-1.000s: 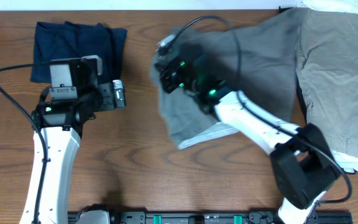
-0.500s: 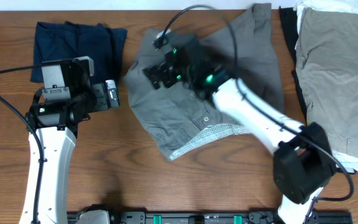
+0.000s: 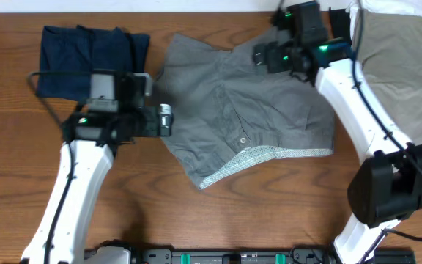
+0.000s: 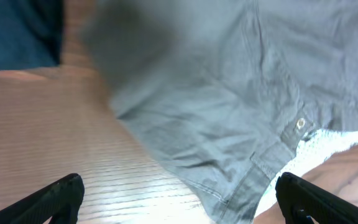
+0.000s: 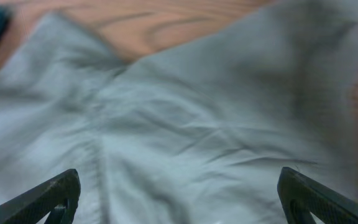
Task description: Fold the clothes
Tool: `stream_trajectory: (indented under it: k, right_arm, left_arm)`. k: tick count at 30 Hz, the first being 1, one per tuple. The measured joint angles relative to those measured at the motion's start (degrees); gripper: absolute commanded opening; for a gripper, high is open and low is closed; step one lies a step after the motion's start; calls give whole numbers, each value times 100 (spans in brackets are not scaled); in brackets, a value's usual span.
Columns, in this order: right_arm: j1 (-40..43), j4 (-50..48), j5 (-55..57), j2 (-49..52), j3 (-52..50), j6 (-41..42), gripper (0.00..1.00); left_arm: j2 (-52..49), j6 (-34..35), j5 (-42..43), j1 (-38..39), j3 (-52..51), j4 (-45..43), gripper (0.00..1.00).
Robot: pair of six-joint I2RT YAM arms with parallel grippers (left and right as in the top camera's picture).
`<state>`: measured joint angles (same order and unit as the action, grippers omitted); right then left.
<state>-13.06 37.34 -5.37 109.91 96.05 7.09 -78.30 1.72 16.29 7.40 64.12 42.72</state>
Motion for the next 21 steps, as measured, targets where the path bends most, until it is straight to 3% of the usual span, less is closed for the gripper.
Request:
stream_trajectory:
  k: [7,17,21]
  right_arm:
    - [627,-796,66,704,-140,26,89]
    - [813,-1696,66,1738,-208,-197,81]
    - [813,-2079,63,1954,-208,-286,71]
  left_arm:
    - [-682,0,-20,472,0,-136,97]
    - [-1067,0,-22,890,0,-372,97]
    - [-1075,0,-22,890,0,-378,97]
